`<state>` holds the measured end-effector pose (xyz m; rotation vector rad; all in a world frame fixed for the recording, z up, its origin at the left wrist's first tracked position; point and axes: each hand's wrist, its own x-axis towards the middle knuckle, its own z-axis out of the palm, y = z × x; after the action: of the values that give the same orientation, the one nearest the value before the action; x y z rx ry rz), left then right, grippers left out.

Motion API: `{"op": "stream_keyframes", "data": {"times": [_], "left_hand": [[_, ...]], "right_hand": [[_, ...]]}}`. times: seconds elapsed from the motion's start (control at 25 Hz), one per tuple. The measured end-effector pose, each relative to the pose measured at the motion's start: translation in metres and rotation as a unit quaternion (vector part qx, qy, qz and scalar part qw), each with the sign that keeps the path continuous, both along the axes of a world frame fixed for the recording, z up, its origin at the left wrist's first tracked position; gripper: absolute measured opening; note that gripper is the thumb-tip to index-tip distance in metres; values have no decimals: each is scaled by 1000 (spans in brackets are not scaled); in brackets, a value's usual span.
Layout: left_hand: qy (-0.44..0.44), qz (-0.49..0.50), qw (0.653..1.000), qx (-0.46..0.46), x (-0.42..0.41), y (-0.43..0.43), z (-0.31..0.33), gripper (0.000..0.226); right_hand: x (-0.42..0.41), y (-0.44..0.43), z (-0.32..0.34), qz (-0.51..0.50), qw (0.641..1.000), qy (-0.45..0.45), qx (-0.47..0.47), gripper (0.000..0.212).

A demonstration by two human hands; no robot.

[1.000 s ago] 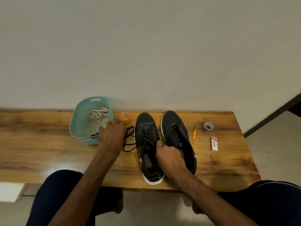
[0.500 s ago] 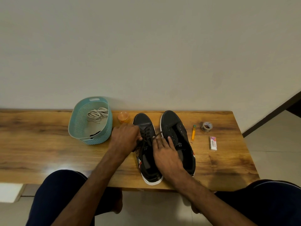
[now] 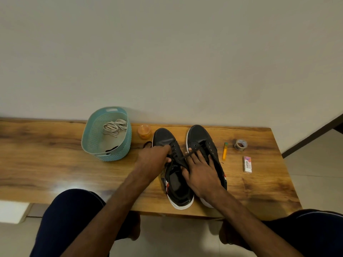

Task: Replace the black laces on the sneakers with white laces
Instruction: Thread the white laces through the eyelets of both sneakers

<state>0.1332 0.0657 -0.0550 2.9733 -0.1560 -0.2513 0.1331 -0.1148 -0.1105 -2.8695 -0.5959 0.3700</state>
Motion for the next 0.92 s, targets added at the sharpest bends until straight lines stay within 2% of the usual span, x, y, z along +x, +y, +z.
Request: {"op": "stream_keyframes", "data": {"times": [0.08,0.2,0.28,0.36,0.44,0.52,0.56,0.64,0.72,0.84,0.92], "left_hand": [[3,10,1000,20,1,-1,1,14],[-5,7,995,96,3,14,7,13],[-5,82,982,168,5,41,15,15],[-4,159,967,200,2,65,22,19],[-13,130,978,164,-6,62,19,24],[-19,71,997,9,-7,34,17,32],[-11,40,999,-30,-7,20,15,31],[-3,-8,1000,-2,-2,1,8,20],[8,-4,1000,24,1,-1,3,12],[-17,-13,995,93,-2,6,3,13],[-32,25,990,135,-2,14,6,17]], "right_hand": [[-1,-1,-1,3,1000,0,1,74],[-2,-1,1,5,1000,-2,0,84],[-1,0,0,1,1000,-3,-4,89],[0,0,-1,-3,1000,-1,-5,91],[0,1,-2,-7,1000,1,-2,91],[0,1,-2,-5,1000,1,-2,91],[0,1,-2,-4,1000,1,-4,91],[0,1,-2,-4,1000,4,-8,88],[0,1,-1,-6,1000,7,-13,76],[0,2,1,-7,1000,13,-23,66],[-2,3,4,-4,1000,10,-27,61]]}}
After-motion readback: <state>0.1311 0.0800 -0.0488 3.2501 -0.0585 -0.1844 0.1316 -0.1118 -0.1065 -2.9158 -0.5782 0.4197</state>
